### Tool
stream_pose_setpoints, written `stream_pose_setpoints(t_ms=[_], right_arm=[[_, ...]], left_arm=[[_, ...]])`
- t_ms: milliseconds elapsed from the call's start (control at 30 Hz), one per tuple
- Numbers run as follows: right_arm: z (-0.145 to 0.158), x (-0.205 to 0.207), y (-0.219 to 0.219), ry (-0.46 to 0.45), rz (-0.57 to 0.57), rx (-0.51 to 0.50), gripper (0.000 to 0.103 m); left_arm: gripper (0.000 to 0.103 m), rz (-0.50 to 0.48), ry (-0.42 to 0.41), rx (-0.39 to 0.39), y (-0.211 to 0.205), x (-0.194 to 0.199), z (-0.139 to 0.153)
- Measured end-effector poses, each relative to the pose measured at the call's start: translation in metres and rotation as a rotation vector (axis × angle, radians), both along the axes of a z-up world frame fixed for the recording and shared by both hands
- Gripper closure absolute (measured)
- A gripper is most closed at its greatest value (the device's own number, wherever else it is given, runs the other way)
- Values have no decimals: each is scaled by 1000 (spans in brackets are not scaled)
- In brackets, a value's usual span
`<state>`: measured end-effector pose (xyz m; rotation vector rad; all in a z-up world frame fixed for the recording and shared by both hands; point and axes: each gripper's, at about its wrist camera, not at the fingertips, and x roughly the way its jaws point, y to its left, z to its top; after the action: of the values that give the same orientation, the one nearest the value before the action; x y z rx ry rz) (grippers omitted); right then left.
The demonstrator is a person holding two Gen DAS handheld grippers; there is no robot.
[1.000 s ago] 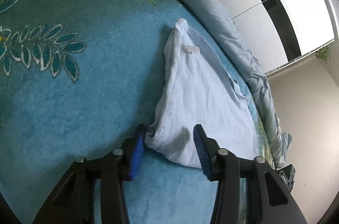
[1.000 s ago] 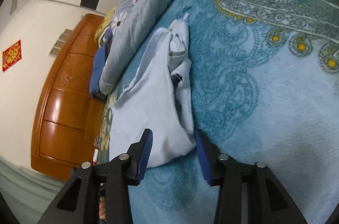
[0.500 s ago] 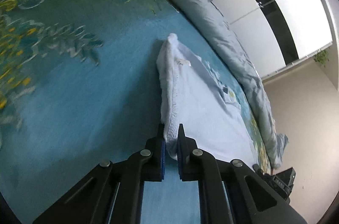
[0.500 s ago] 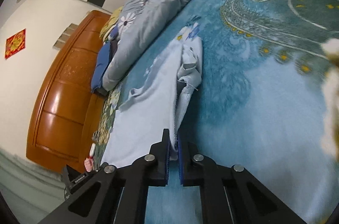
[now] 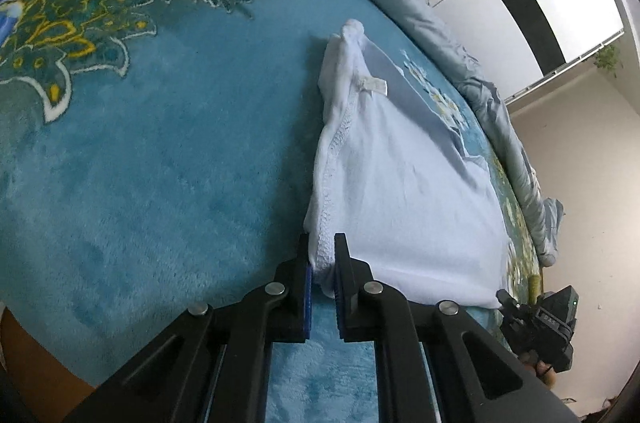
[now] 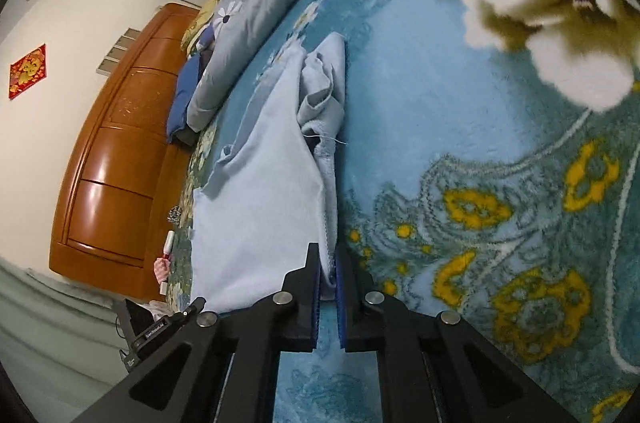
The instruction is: Fold clothes
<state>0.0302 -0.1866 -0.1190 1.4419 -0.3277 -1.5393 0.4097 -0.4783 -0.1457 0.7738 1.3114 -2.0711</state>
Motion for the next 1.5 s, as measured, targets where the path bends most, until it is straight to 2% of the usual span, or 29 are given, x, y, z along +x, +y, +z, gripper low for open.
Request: stream_pose_setpoints(t_ms=[100, 167, 233, 300, 333, 367, 433, 600, 733, 933, 967, 1067, 1100, 1133, 1167, 1233, 1400, 1500], right_arm=[[1, 0, 0, 12, 14, -1, 96], [4, 1, 0, 30, 25, -10, 92], [11, 2, 2, 67, 29, -4, 89], [24, 2, 6, 155, 35, 21, 83], [29, 1, 7, 202, 32, 34, 71], [35, -3, 4, 255, 29, 51, 64], [45, -16, -12, 317, 35, 82, 64], [58, -49, -83, 372, 98, 77, 64], [55, -68, -134, 414, 154, 107, 64], [38, -87, -174, 421, 196, 152, 64], [36, -88, -178, 417, 203, 143, 64], [34, -88, -185, 404, 219, 124, 68], [34, -87, -188, 396, 226, 120, 69], [34, -86, -189, 396, 228, 119, 80], [34, -86, -189, 399, 226, 122, 96], [36, -86, -187, 399, 219, 117, 98], [64, -88, -161, 428, 162, 4, 99], [78, -91, -157, 463, 141, -18, 99]], left_arm=[[92, -36, 7, -29, 2, 5, 5], [88, -69, 1, -56, 3, 6, 11], [79, -89, -24, -102, 1, 8, 20], [60, -90, -61, -172, -4, 7, 30], [58, -91, -80, -209, -9, 2, 35], [58, -95, -102, -236, -18, -9, 39], [58, -113, -119, -250, -41, -32, 42], [58, -129, -195, -266, -97, -77, 37], [58, -184, -202, -293, -118, -95, 32], [58, -245, -177, -302, -125, -119, 24], [62, -248, -175, -311, -125, -122, 24], [90, -249, -191, -333, -124, -125, 24], [93, -248, -200, -336, -124, -126, 23], [94, -247, -208, -338, -124, -127, 23], [95, -247, -206, -345, -123, -126, 24], [97, -246, -188, -365, -120, -124, 29], [97, -262, -106, -432, -112, -119, 58], [97, -269, -120, -446, -120, -128, 62]])
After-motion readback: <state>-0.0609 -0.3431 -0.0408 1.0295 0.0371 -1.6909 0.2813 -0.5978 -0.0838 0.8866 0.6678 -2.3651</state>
